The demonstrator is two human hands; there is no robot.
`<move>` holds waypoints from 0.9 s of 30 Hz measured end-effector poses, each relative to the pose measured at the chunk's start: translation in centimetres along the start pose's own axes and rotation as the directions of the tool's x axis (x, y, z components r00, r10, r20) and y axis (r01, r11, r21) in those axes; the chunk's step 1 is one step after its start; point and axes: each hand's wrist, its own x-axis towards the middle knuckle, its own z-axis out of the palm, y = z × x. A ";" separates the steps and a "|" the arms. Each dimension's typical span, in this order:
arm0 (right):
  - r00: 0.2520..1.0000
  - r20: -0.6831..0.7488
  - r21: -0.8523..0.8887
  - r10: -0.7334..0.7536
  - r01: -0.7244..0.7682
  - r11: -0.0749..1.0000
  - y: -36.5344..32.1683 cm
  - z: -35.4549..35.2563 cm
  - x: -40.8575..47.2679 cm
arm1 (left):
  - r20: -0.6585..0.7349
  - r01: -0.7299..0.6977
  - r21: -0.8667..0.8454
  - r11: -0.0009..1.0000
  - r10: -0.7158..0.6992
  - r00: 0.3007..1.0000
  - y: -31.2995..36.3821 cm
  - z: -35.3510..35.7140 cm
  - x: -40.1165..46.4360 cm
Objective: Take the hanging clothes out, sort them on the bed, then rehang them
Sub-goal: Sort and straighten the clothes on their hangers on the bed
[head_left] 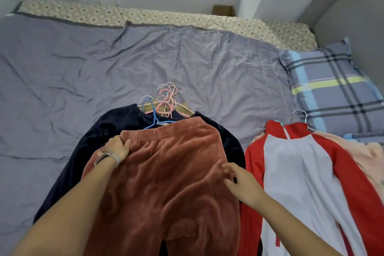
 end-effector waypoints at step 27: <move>0.787 -0.380 -0.097 -0.487 0.489 0.867 3.6 -9.4 -24.1 | -0.396 -0.227 -0.336 0.914 0.082 0.915 4.7 -9.3 -55.5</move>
